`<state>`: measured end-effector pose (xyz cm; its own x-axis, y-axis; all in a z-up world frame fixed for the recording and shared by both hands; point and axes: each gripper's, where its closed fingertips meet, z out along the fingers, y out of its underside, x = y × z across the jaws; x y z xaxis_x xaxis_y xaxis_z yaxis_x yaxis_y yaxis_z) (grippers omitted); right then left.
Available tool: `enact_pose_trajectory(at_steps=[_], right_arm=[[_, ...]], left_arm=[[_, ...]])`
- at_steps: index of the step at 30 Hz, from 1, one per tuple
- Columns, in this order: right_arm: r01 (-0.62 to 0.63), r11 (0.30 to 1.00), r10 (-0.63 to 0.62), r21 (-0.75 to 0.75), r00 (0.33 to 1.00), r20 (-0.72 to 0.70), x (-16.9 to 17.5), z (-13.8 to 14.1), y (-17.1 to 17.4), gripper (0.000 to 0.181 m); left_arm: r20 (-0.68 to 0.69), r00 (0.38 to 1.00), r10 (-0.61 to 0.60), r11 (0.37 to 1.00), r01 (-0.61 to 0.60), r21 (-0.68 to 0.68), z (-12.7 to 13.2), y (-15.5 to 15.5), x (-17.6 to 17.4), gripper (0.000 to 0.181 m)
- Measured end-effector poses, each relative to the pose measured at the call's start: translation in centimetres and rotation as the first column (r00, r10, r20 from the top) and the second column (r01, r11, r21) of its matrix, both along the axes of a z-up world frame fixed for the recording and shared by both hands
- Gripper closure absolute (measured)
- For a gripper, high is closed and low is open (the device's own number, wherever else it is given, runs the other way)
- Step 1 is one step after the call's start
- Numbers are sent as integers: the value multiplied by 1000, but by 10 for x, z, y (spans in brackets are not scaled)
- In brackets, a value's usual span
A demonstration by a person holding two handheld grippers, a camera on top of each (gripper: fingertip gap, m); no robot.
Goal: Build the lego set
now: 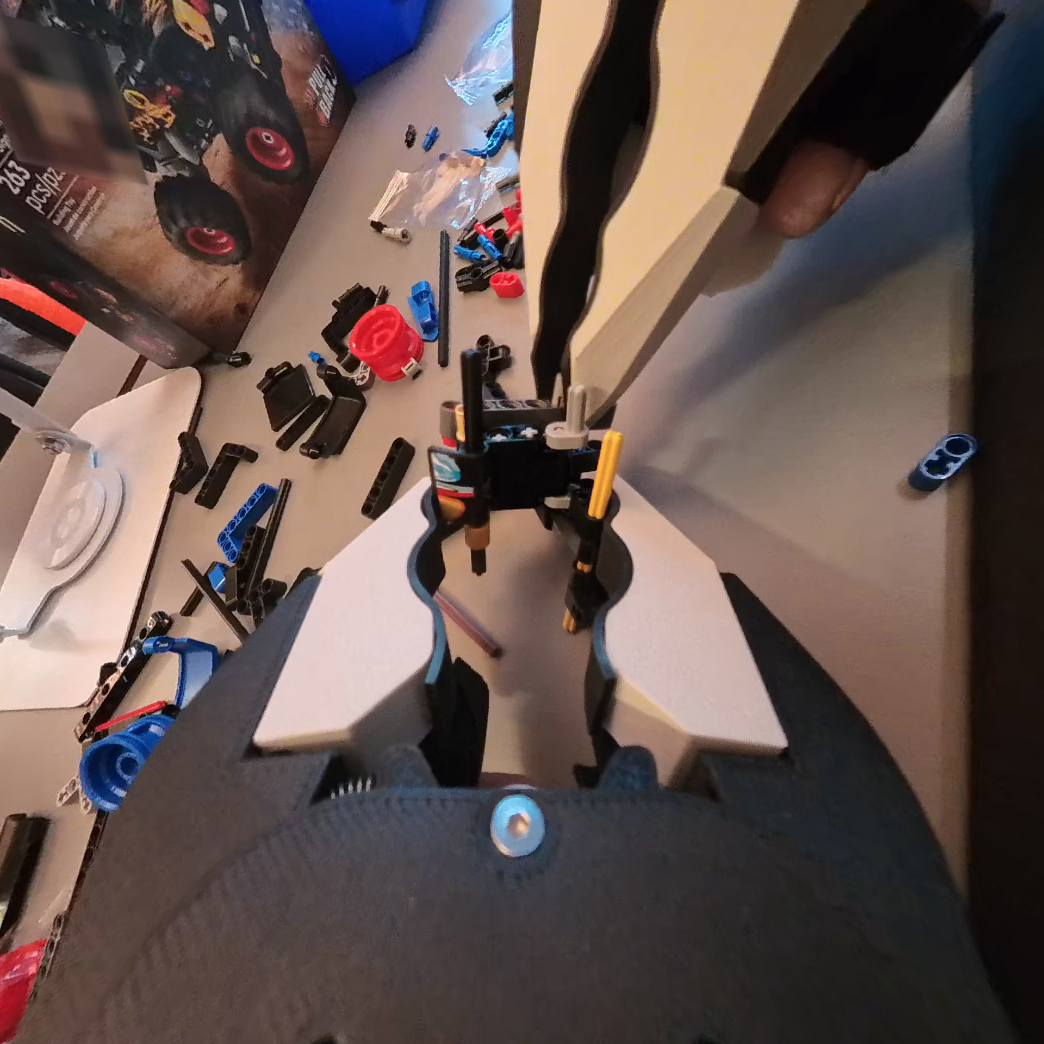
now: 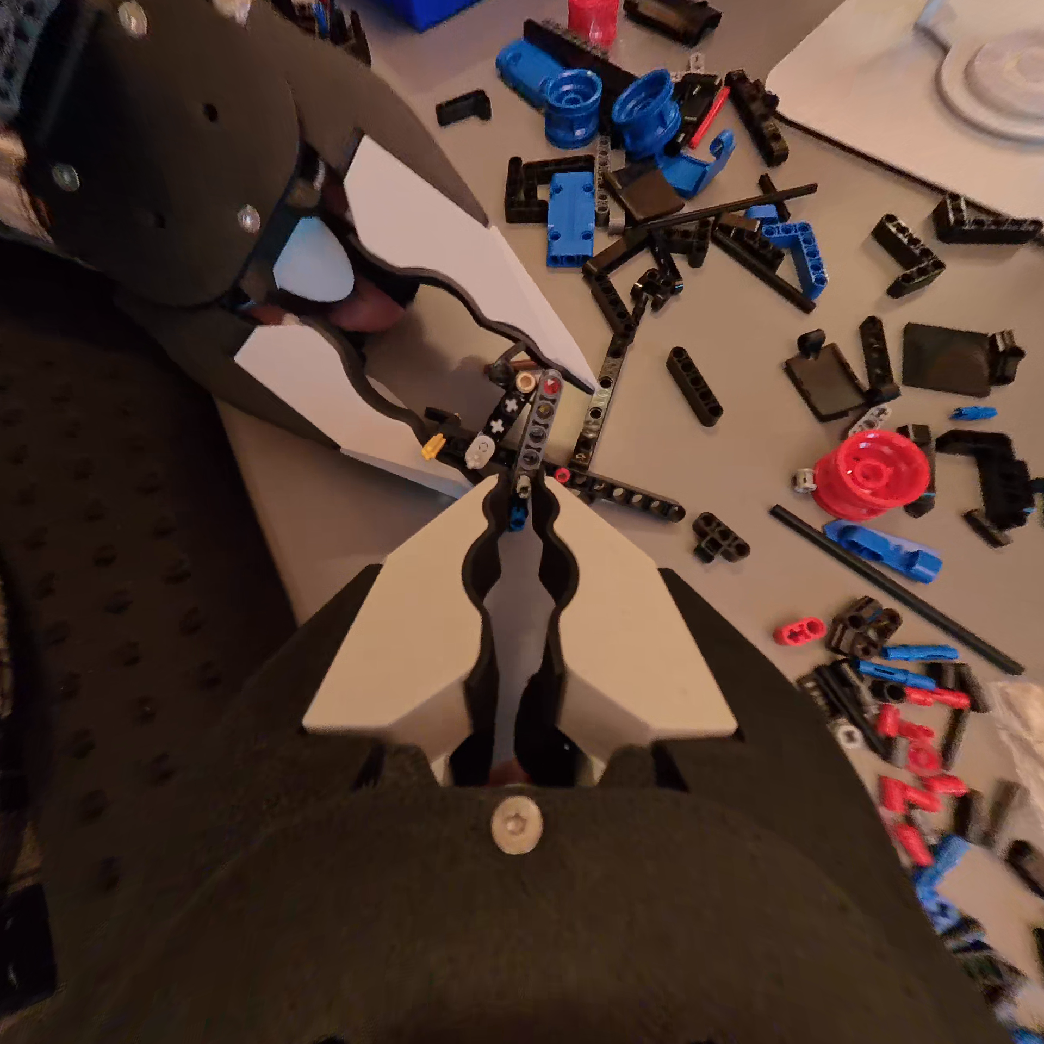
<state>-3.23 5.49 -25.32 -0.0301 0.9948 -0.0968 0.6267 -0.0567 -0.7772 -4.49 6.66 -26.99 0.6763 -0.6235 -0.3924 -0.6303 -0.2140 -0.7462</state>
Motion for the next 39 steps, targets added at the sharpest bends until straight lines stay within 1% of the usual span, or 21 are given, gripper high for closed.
enact_pose_trajectory(at_steps=[5,7,10,12,14,20,23,25,28,29,34,37,39], right_arm=[[51,997,-52,-53,999,-17,-3,0,1,176],[51,998,-53,-38,998,-45,-4,1,1,176],[33,995,-41,-90,995,-89,-2,6,-1,174],[22,998,-28,-54,993,-113,-1,11,-1,175],[23,999,-26,-34,994,-110,0,9,-1,175],[1,999,-8,-42,989,-150,4,9,-3,175],[-1,999,-8,-51,984,-178,7,11,-2,175],[-14,999,5,-43,983,-186,9,11,-4,175],[-43,999,38,-27,988,-150,12,5,-8,173],[-50,999,47,-15,989,-143,13,4,-9,174],[-43,999,43,3,992,-122,17,0,-7,175],[-52,999,54,12,991,-123,18,0,-8,175],[-60,998,63,21,991,-121,18,0,-9,175]], left_arm=[[11,1000,13,1000,-13,-13,0,1,-2,131],[10,1000,14,1000,-14,-12,0,2,-3,131],[-11,1000,-4,1000,4,17,1,1,0,130],[-17,1000,-18,999,18,32,3,0,2,130],[-43,999,-26,999,28,43,2,-1,2,130],[-137,990,-45,992,60,107,5,-2,4,129],[-147,988,-51,988,71,136,11,-3,5,129],[-193,979,-61,981,94,170,14,-3,5,129],[-260,961,-94,970,147,193,13,-7,10,129],[-278,955,-101,966,161,201,14,-8,11,129],[-320,934,-159,941,242,238,20,-18,15,131],[-328,928,-175,934,263,244,21,-20,16,132],[-375,910,-175,921,286,265,22,-21,16,132]])
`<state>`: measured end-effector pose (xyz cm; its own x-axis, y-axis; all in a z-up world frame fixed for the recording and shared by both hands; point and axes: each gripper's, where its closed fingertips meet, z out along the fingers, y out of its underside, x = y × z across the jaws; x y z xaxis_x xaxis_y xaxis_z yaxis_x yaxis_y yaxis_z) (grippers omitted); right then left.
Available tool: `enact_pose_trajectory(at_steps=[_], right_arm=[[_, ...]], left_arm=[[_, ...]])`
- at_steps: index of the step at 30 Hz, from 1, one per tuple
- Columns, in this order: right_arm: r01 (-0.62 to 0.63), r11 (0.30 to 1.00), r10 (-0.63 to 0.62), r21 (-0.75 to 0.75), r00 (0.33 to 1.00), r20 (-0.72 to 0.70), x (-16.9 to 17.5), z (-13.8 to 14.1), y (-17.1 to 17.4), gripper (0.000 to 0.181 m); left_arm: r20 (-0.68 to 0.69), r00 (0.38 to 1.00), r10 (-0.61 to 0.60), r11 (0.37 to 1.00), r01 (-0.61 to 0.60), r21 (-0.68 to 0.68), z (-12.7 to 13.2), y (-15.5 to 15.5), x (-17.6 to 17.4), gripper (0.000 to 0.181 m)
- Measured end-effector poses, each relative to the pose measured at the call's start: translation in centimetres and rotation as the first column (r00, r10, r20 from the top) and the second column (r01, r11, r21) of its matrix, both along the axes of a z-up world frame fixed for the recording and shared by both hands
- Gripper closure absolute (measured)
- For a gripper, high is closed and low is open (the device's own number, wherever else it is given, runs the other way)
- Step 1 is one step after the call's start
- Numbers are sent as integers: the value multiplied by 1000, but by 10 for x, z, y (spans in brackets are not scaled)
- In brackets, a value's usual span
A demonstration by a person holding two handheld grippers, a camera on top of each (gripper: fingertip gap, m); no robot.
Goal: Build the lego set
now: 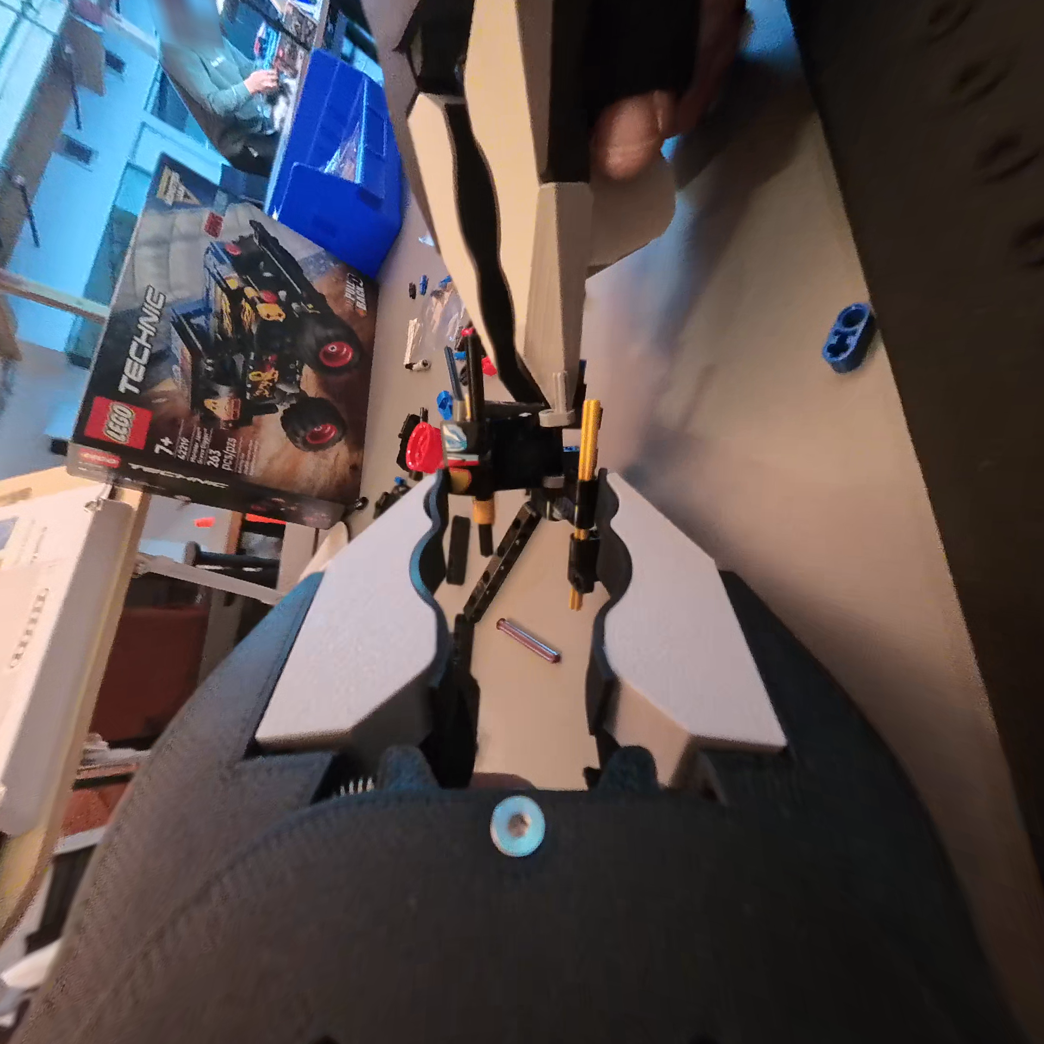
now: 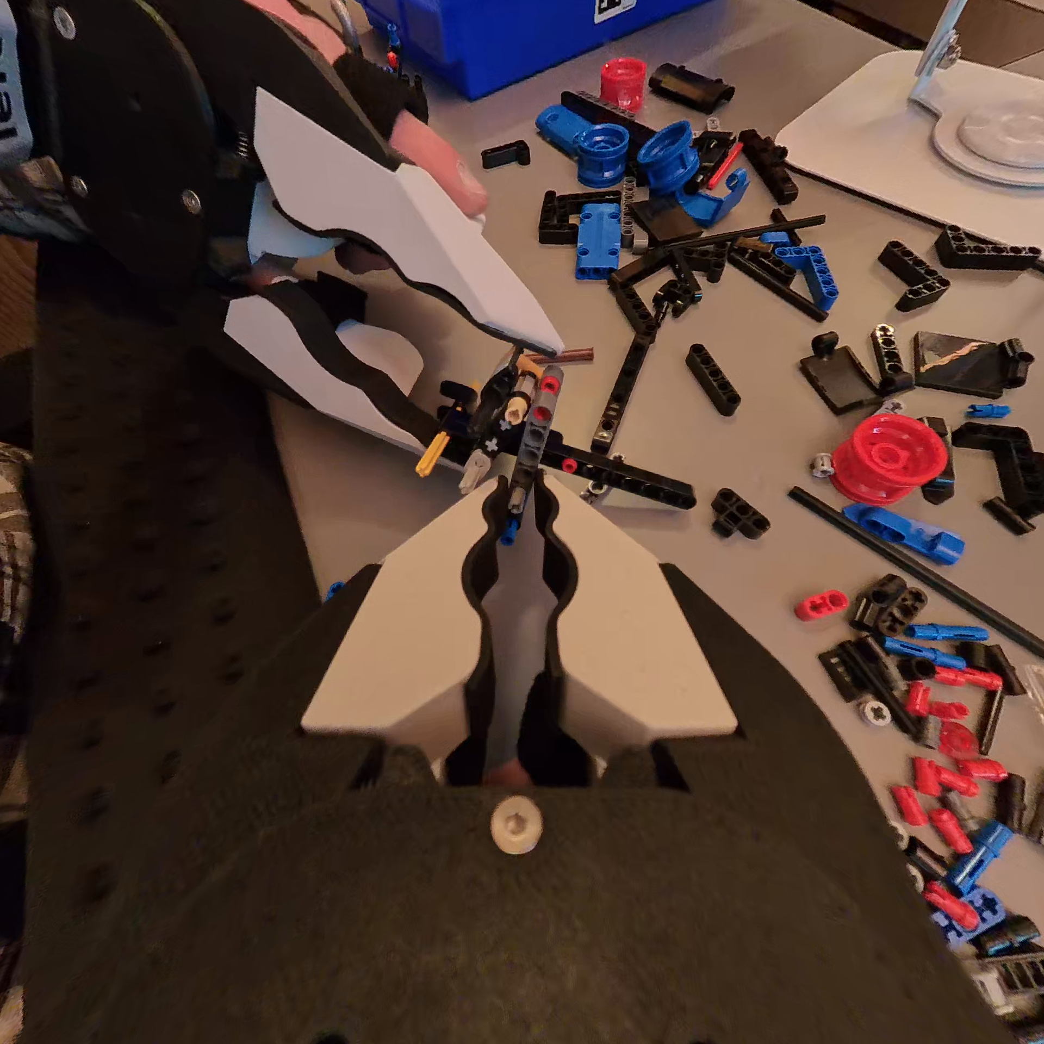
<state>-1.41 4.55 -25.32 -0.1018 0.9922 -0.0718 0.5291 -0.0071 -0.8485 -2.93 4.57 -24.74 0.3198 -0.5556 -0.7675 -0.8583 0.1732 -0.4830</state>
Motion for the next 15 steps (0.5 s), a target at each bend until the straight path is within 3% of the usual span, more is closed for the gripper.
enact_pose_trajectory(at_steps=[3,5,9,12,15], right_arm=[[-21,999,21,35,1000,3,2,1,-2,174],[-20,997,19,80,1000,17,5,3,2,163],[17,993,-14,117,999,-33,7,21,16,157],[20,948,-7,317,999,-44,7,35,28,161],[-38,841,65,539,997,-31,2,43,28,161]], left_arm=[[-54,998,-25,998,28,57,3,-2,0,132],[-105,994,-25,992,37,119,9,-1,-4,133],[-244,969,-19,960,86,266,19,-4,-7,133],[-313,950,-11,931,124,343,26,-7,-5,133],[-336,942,-1,912,139,386,34,-10,-5,133]])
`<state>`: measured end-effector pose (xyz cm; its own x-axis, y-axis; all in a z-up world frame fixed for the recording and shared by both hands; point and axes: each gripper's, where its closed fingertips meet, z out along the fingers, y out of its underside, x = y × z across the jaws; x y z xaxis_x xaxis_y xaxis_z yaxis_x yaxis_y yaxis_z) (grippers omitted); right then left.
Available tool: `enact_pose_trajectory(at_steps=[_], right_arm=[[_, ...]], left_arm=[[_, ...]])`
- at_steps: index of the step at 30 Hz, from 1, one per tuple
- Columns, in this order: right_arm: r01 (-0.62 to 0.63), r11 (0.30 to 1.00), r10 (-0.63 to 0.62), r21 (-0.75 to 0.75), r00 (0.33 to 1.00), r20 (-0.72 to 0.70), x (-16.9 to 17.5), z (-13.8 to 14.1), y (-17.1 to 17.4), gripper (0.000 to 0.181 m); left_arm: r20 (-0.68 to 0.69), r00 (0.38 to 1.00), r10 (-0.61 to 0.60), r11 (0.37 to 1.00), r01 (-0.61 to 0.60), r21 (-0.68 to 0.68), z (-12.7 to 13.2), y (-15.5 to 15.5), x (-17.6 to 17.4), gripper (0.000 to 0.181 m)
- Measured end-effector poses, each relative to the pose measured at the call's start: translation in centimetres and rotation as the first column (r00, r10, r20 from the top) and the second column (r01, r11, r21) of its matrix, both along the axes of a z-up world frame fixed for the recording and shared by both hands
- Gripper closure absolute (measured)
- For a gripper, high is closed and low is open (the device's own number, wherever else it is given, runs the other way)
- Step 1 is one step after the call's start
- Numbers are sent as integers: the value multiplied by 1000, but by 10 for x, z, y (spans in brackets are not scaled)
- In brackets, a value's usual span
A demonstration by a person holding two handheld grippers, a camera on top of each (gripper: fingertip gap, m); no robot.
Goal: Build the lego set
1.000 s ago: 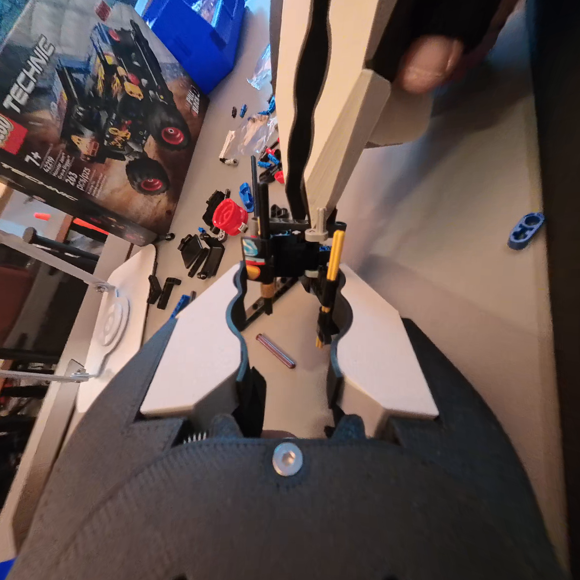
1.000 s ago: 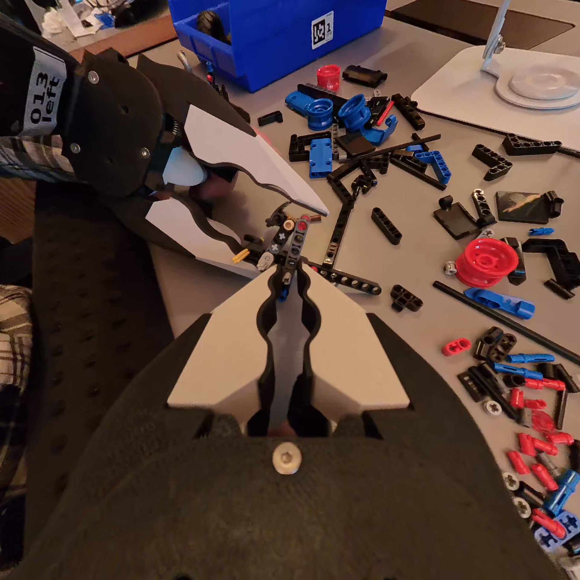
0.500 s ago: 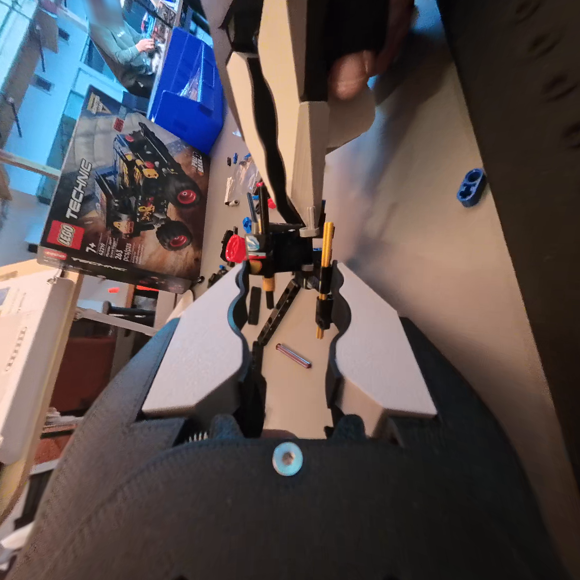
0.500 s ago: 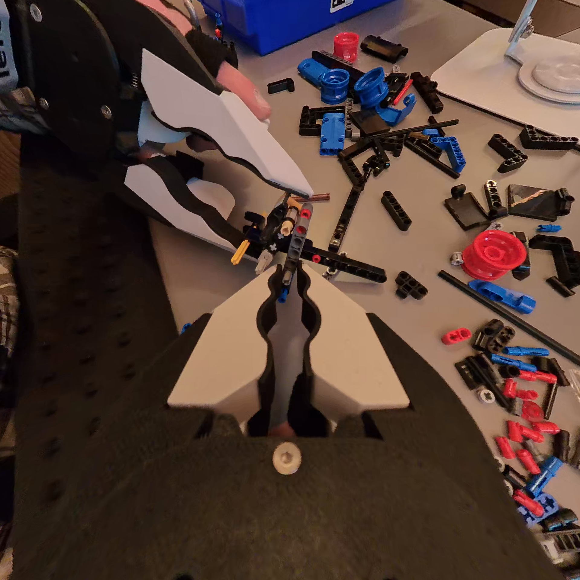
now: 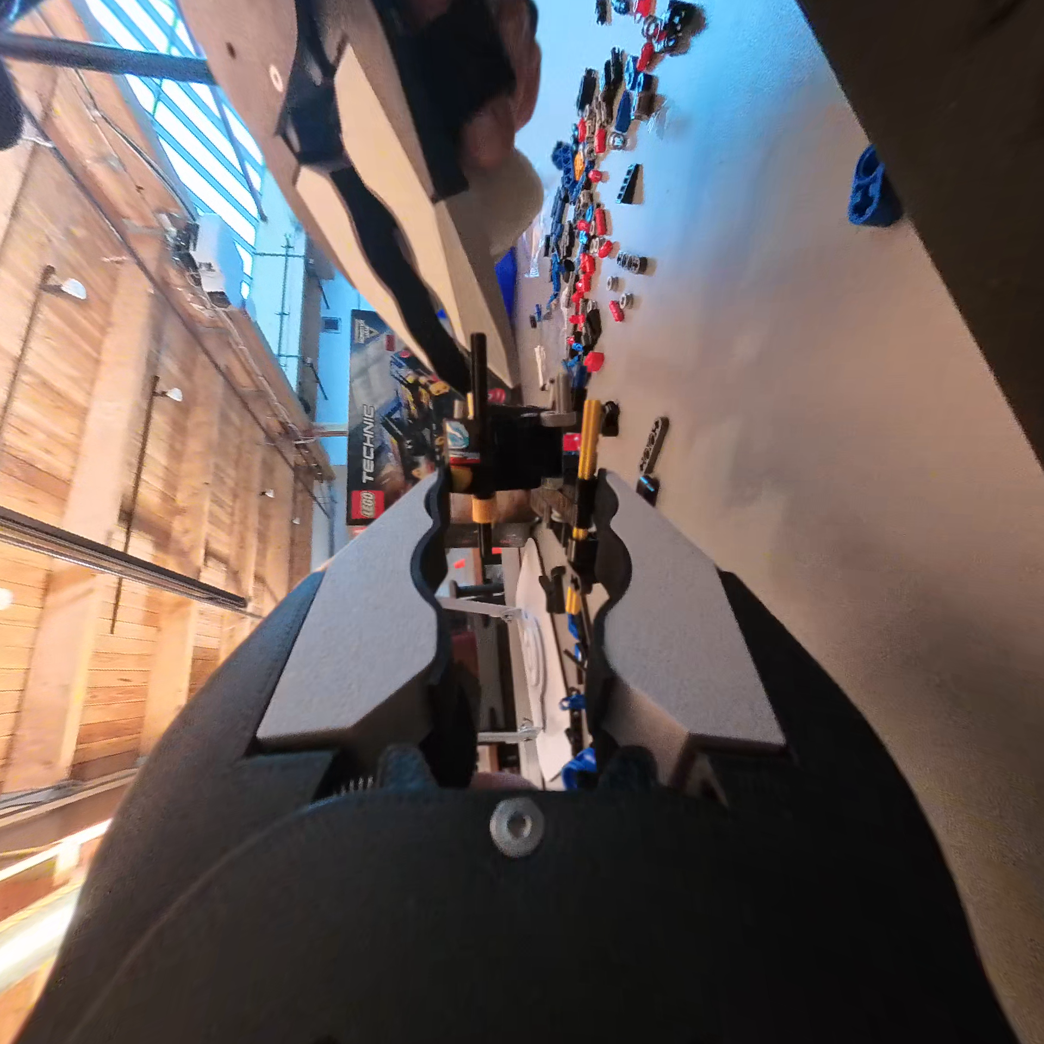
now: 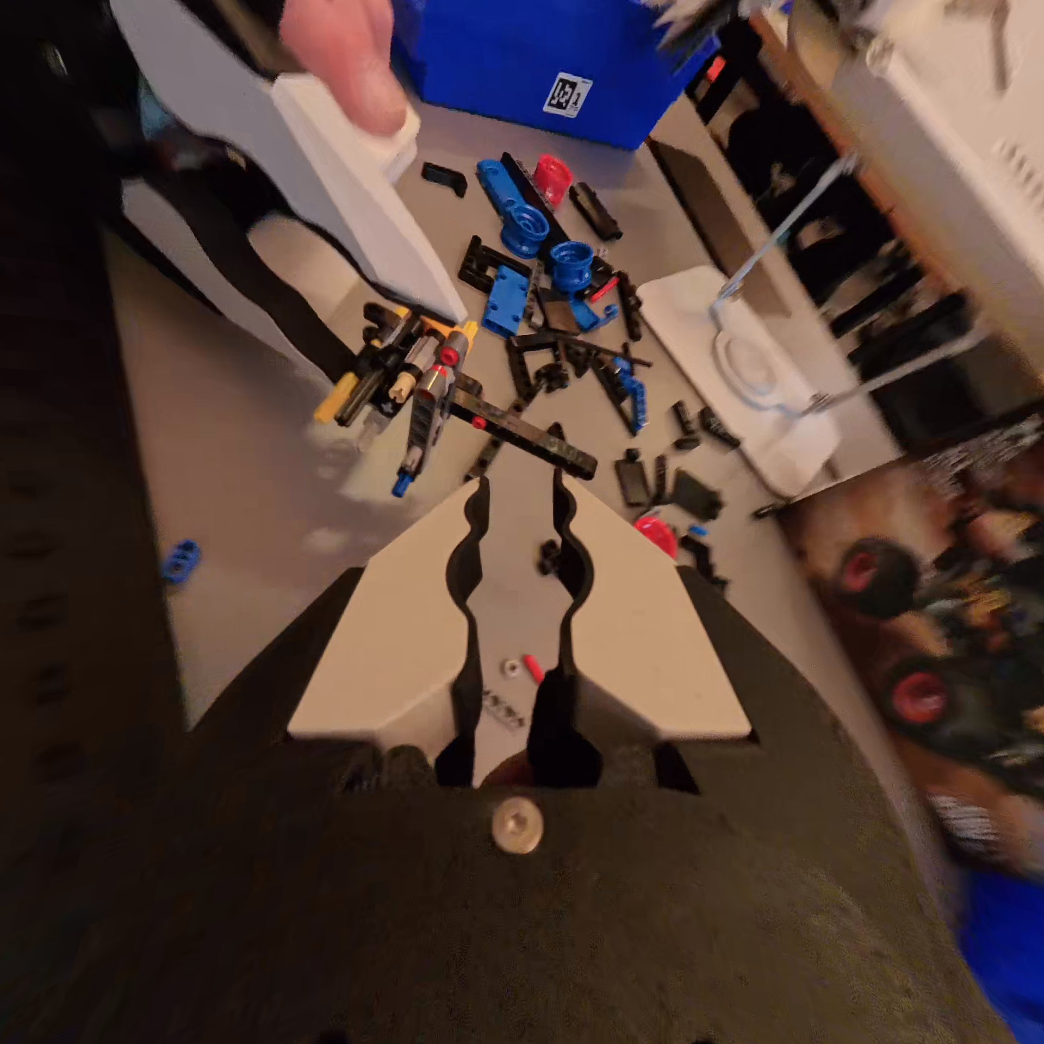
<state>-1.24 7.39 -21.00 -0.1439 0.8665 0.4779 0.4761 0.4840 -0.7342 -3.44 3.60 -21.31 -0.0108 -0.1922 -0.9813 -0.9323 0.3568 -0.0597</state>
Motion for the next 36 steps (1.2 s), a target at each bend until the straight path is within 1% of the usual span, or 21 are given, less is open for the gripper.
enact_pose_trajectory(at_steps=[2,6,7,9,10,12,14,16,17,21,24,26,28,30,33,36], right_arm=[[-50,985,46,165,999,25,-6,-1,-4,158],[-94,915,85,393,996,41,-18,-3,-7,150],[-96,894,87,437,995,41,-21,-3,-8,151],[-106,866,98,488,994,44,-27,-4,-10,164],[-111,859,102,500,994,45,-29,-3,-11,170],[-116,872,110,475,993,42,-33,-1,-12,171],[-105,895,98,433,994,39,-37,2,-11,172],[-89,927,80,365,996,42,-41,6,-9,176],[-77,939,64,335,997,48,-43,6,-7,178],[-91,953,74,288,995,68,-54,11,-11,178],[-93,960,74,265,994,82,-60,10,-12,178],[-81,959,55,271,993,101,-63,8,-9,178],[-72,956,42,283,993,113,-67,9,-8,178],[-65,947,27,314,992,122,-73,12,-9,178],[-56,918,-8,393,987,158,-80,18,-13,178],[-76,900,-2,429,984,178,-89,22,-23,178]], left_arm=[[-15,1000,-14,1000,14,14,3,-4,2,133],[-42,999,-33,999,35,37,10,-12,4,133],[-49,998,-40,998,42,40,11,-14,4,133],[-67,997,-50,998,52,32,11,-18,5,133],[-65,997,-51,998,53,18,10,-20,4,133],[-37,999,-30,999,31,18,12,-21,-2,133],[117,992,45,999,-44,-12,24,-17,-17,133],[225,966,128,991,-117,-60,29,-15,-33,121],[261,952,158,987,-145,-67,32,-15,-39,119],[339,909,241,970,-212,-121,30,-16,-51,126],[424,849,315,949,-271,-161,31,-13,-67,121],[498,793,351,936,-284,-208,31,-13,-77,119],[531,745,404,914,-301,-272,27,-11,-85,117],[563,705,431,901,-304,-308,28,-9,-88,120],[596,660,458,888,-305,-344,27,-3,-90,120],[609,633,478,877,-304,-372,23,2,-92,121]])
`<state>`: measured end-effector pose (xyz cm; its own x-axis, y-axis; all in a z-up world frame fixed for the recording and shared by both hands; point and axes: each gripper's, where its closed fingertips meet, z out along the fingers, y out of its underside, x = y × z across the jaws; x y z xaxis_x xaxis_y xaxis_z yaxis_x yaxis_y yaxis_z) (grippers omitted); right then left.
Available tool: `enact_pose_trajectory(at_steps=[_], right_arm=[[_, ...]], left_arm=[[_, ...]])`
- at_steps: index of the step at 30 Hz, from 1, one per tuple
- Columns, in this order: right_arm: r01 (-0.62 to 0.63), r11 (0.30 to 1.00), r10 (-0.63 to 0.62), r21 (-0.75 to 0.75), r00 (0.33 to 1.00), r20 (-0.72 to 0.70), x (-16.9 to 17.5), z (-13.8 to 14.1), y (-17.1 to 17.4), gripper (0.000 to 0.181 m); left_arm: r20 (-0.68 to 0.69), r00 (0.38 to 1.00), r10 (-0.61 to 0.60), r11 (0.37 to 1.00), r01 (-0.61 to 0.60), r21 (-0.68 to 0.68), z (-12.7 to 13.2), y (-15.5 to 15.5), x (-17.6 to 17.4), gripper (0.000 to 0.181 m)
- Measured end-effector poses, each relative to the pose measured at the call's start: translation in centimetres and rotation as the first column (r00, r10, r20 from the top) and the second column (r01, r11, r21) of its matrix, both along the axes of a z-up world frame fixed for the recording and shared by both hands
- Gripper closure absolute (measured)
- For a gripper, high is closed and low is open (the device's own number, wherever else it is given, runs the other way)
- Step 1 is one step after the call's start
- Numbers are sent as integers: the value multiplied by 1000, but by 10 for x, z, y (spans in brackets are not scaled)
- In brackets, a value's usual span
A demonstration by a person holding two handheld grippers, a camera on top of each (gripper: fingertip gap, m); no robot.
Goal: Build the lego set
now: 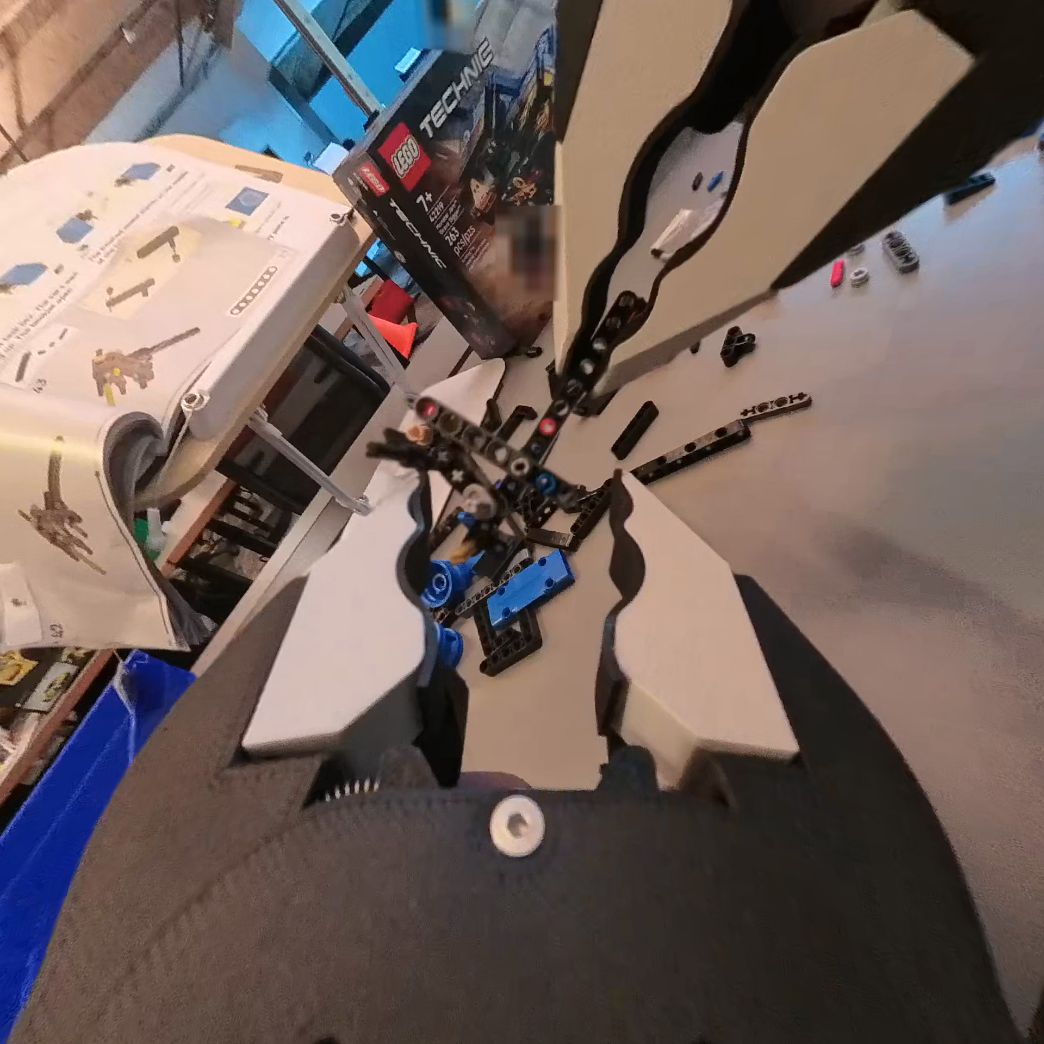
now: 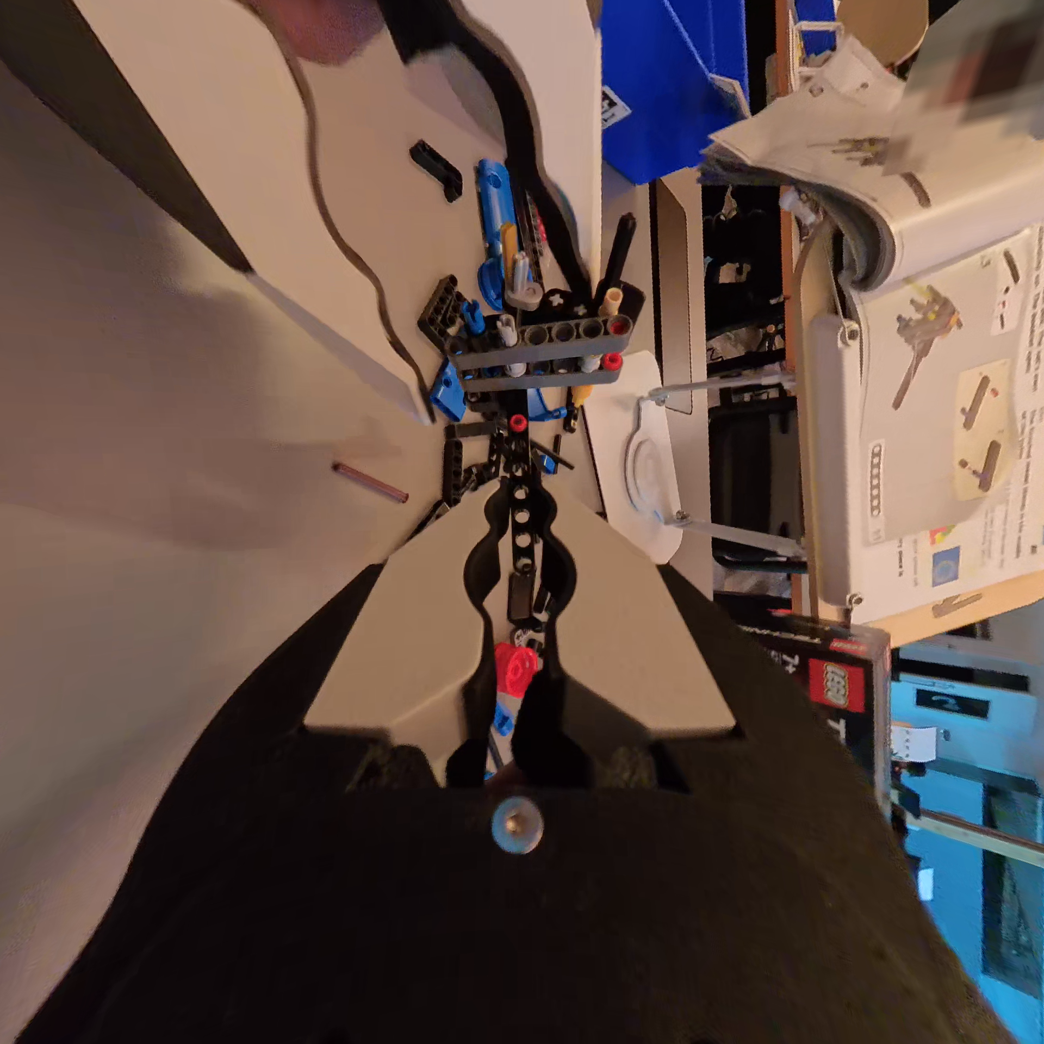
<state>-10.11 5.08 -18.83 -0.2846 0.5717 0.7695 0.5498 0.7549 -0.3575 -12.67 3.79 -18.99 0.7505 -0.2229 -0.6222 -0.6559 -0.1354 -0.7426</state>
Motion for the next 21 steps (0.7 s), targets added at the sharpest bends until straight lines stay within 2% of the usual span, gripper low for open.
enact_pose_trajectory(at_steps=[2,4,9,11,13,15,21], right_arm=[[-22,1000,22,15,1000,-6,-5,3,-5,178],[-43,999,44,25,998,-40,-9,8,-5,178],[-70,997,67,-13,985,-161,-16,24,-5,176],[-70,997,60,-34,973,-221,-15,33,0,165],[-86,993,59,-84,957,-283,-12,42,4,156],[-111,983,57,-148,944,-326,-9,49,5,155],[-197,900,13,-390,905,-426,-4,60,10,151]], left_arm=[[39,999,30,1000,-31,4,2,2,-6,126],[95,994,49,998,-52,19,8,2,-14,139],[196,979,63,996,-75,55,18,3,-23,144],[235,970,59,995,-75,60,20,4,-24,145],[282,958,56,994,-78,70,23,5,-27,145],[347,937,31,995,-61,74,26,5,-27,145],[565,824,-54,995,-4,101,37,4,-25,146]])
